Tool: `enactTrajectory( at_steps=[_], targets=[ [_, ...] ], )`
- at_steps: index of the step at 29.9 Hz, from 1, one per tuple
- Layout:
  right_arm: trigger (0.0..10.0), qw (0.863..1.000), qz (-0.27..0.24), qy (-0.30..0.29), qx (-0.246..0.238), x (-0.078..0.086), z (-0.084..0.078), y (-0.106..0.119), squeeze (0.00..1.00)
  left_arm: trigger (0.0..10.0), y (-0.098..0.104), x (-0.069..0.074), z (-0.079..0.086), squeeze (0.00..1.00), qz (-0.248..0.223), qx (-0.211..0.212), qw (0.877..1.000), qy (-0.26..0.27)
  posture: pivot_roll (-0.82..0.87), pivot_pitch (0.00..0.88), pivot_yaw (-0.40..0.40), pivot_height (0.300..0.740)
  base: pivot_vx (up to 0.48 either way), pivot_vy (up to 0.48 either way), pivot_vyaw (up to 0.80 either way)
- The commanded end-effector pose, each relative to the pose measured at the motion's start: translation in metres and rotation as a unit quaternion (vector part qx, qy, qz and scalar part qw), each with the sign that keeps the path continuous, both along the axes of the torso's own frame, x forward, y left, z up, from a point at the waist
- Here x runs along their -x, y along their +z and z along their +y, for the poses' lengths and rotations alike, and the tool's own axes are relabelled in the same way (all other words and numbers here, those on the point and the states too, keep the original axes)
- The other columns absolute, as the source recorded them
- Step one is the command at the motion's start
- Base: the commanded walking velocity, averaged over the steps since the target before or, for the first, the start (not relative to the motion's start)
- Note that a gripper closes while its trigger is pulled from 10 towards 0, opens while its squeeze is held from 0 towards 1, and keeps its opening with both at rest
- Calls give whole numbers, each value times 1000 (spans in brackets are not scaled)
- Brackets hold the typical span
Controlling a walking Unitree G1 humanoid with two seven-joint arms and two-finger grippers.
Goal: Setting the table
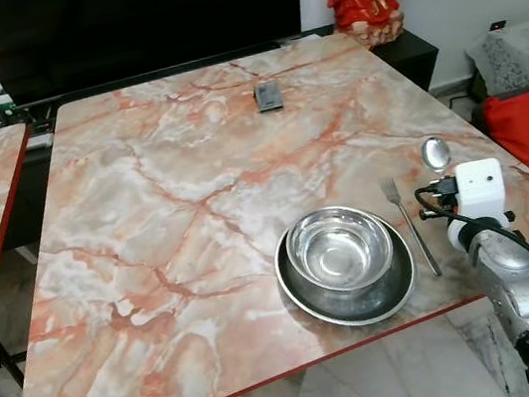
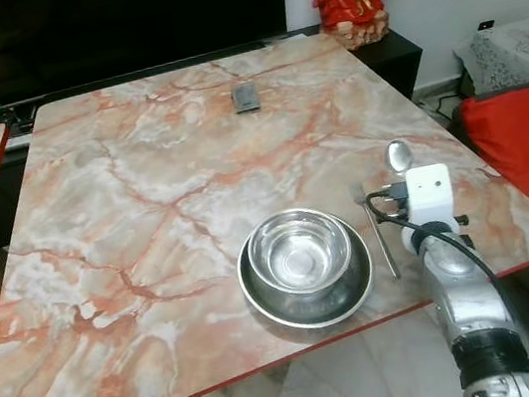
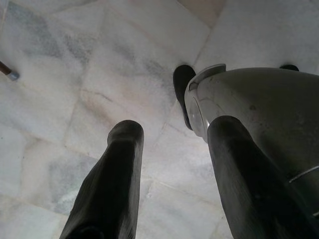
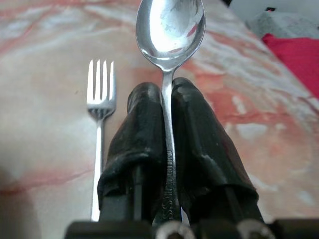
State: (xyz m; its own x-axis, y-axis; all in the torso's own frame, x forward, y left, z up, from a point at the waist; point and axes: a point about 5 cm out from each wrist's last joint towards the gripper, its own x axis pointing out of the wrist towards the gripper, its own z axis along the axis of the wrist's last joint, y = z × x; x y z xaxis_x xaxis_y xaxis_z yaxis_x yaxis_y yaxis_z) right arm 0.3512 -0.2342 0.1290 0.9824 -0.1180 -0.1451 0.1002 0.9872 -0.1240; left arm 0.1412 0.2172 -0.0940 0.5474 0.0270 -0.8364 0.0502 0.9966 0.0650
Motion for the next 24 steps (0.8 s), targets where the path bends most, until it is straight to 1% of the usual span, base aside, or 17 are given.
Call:
enactTrajectory(
  at_steps=[1,3,5,13,18,24],
  targets=[
    [10000,1000,2,6,6,-2,-3,1,0,10000,-2,5,0,0,11,2,1000,-3,-41,133,8,740,0,0,0],
    [10000,1000,8,8,9,-4,-4,0,0,10000,-2,5,0,0,10,2,1000,-3,-40,135,8,740,0,0,0],
    [10000,1000,18,9,15,-6,-9,-1,0,10000,-1,3,1,0,8,3,1000,-3,-37,139,10,740,0,0,0],
    [10000,999,16,22,26,-8,-20,0,0,10000,0,2,2,0,4,3,1000,-6,-36,148,15,740,0,0,0],
    [10000,999,10,33,2,-11,-19,-1,0,10000,1,0,2,0,-1,4,1000,-7,-34,151,19,740,0,0,0],
    [10000,999,27,18,-19,-12,-21,-8,0,10000,2,-4,1,0,-7,6,1000,-11,-29,153,22,740,0,0,0]
  ],
)
